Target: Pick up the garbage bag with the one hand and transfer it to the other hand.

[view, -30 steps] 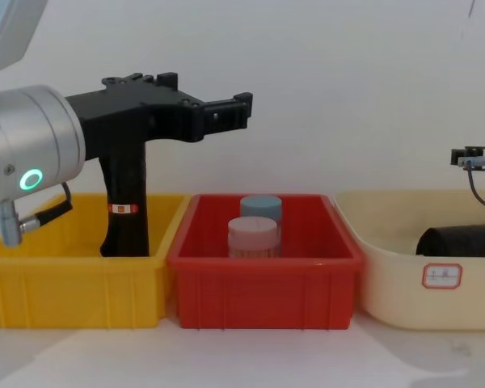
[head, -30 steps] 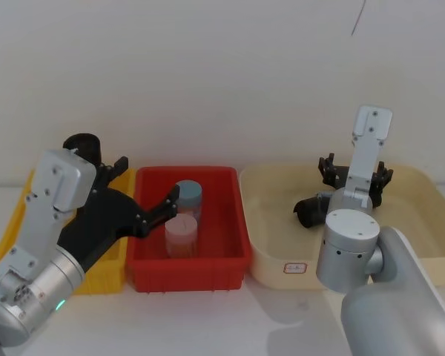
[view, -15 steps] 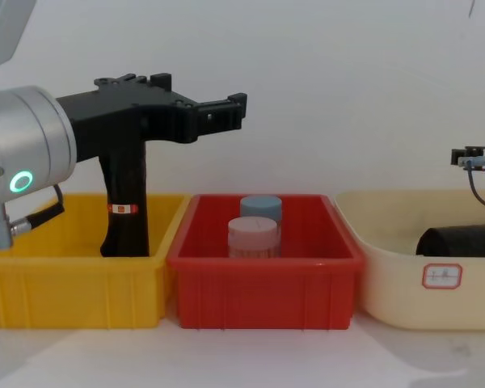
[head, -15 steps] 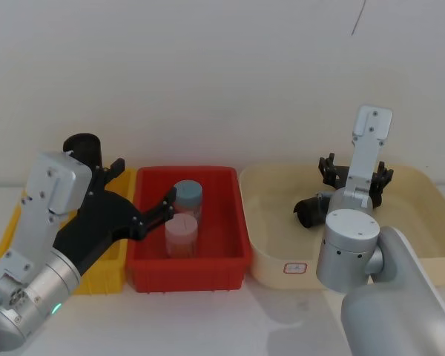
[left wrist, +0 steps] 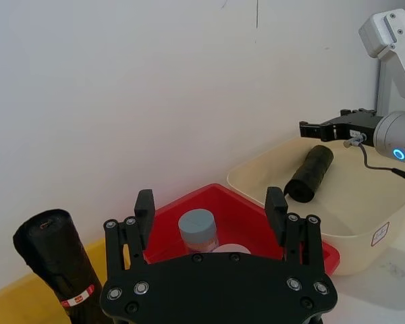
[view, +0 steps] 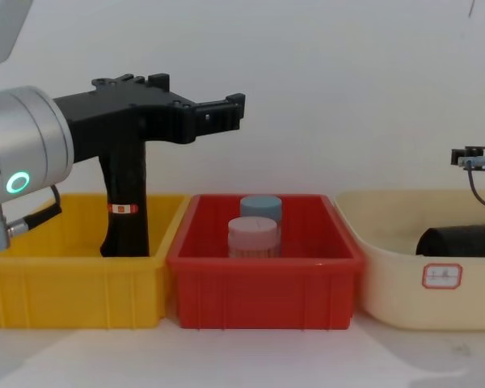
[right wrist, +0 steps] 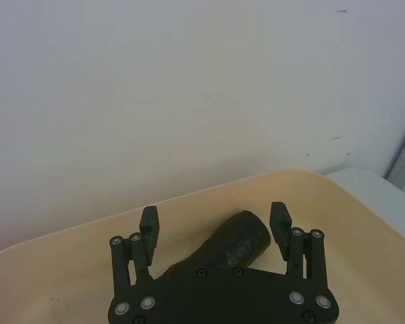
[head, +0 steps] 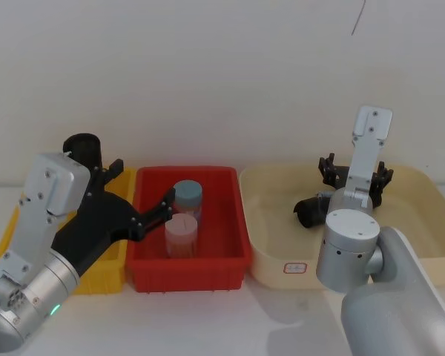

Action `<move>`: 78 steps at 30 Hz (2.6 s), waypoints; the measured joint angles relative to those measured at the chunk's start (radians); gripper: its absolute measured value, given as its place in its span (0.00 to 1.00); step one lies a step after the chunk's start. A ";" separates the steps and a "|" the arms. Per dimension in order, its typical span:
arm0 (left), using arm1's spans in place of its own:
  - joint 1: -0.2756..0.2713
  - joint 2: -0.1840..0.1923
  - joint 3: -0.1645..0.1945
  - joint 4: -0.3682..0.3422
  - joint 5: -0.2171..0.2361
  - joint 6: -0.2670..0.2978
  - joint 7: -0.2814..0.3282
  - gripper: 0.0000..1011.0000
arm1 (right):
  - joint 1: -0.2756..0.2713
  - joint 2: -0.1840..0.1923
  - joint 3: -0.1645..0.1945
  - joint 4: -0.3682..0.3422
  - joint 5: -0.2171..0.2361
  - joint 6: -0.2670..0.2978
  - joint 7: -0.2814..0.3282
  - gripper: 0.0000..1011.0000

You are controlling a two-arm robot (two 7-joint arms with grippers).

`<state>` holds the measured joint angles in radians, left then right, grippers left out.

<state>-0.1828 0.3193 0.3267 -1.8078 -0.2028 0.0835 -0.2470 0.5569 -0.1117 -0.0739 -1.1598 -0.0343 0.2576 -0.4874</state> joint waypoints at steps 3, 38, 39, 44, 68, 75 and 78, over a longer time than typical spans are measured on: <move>0.001 0.000 0.000 -0.001 0.000 0.000 0.000 0.99 | 0.000 0.000 0.000 0.000 0.000 0.000 0.000 0.99; 0.002 0.000 -0.002 -0.002 0.000 0.000 0.000 0.99 | 0.000 0.000 0.000 0.000 0.000 0.000 0.000 0.99; 0.002 0.000 -0.002 -0.002 0.000 0.000 0.000 0.99 | 0.000 0.000 0.000 0.000 0.000 0.000 0.000 0.99; 0.001 0.002 0.003 0.005 0.000 -0.001 0.008 0.99 | -0.005 0.003 -0.001 -0.004 0.002 -0.001 0.002 0.99; -0.053 0.061 0.125 0.177 0.002 -0.068 0.230 0.99 | -0.213 0.167 -0.058 -0.227 0.120 -0.083 0.207 0.99; -0.054 0.063 0.128 0.182 0.002 -0.070 0.235 0.99 | -0.282 0.221 -0.077 -0.299 0.159 -0.110 0.273 0.99; -0.054 0.063 0.128 0.182 0.003 -0.070 0.236 0.99 | -0.305 0.239 -0.083 -0.325 0.172 -0.119 0.295 0.99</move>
<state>-0.2371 0.3821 0.4543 -1.6260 -0.2003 0.0138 -0.0113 0.2518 0.1277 -0.1566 -1.4844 0.1373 0.1388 -0.1920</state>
